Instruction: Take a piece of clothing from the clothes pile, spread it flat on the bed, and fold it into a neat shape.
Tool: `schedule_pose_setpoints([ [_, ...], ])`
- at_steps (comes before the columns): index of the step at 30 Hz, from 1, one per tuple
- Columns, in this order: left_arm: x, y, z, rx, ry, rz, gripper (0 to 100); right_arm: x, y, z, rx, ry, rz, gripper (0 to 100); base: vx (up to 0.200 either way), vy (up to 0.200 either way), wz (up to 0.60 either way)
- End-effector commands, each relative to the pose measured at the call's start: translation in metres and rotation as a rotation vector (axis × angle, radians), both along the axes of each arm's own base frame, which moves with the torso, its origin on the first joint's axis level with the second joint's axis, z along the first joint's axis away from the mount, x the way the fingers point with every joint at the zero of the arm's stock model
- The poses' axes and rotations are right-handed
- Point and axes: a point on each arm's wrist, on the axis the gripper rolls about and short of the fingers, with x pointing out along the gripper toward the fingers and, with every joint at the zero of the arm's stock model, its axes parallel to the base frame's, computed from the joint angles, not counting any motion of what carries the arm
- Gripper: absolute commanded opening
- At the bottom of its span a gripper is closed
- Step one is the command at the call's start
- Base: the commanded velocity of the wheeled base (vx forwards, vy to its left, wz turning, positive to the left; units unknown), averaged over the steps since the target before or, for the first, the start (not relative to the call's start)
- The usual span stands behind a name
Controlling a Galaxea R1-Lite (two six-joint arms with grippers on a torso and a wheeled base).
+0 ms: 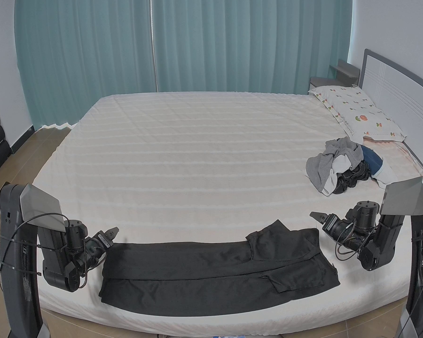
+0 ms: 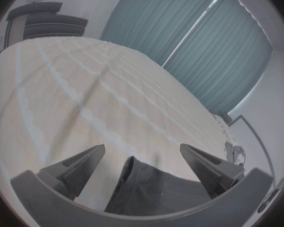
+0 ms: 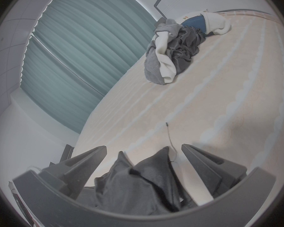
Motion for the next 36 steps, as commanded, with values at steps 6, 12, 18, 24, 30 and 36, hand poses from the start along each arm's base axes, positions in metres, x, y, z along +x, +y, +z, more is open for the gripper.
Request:
schedule_pose_setpoints([
  [6,0.006,0.002,0.007,-0.075,-0.042,0.033,100,-0.012,0.054,0.011,0.033,-0.013,0.172,100,0.000,0.000,0.00],
  [12,0.008,0.002,0.007,-0.071,-0.049,0.031,100,-0.008,0.063,-0.007,-0.021,0.008,0.217,100,0.000,0.000,0.00],
  [18,0.008,0.001,0.007,-0.069,-0.047,0.030,100,-0.009,0.061,-0.018,-0.068,0.013,0.232,100,0.000,0.000,0.00],
  [24,0.008,0.001,0.007,-0.069,-0.047,0.030,100,-0.006,0.057,-0.018,-0.085,0.002,0.218,100,0.000,0.000,0.00],
  [30,0.008,0.001,0.007,-0.069,-0.047,0.030,100,0.005,0.049,-0.014,-0.104,-0.044,0.185,100,0.000,0.000,0.00],
  [36,0.008,0.001,0.007,-0.069,-0.047,0.029,100,0.004,0.049,-0.025,-0.108,-0.017,0.187,100,0.000,0.000,0.00],
])
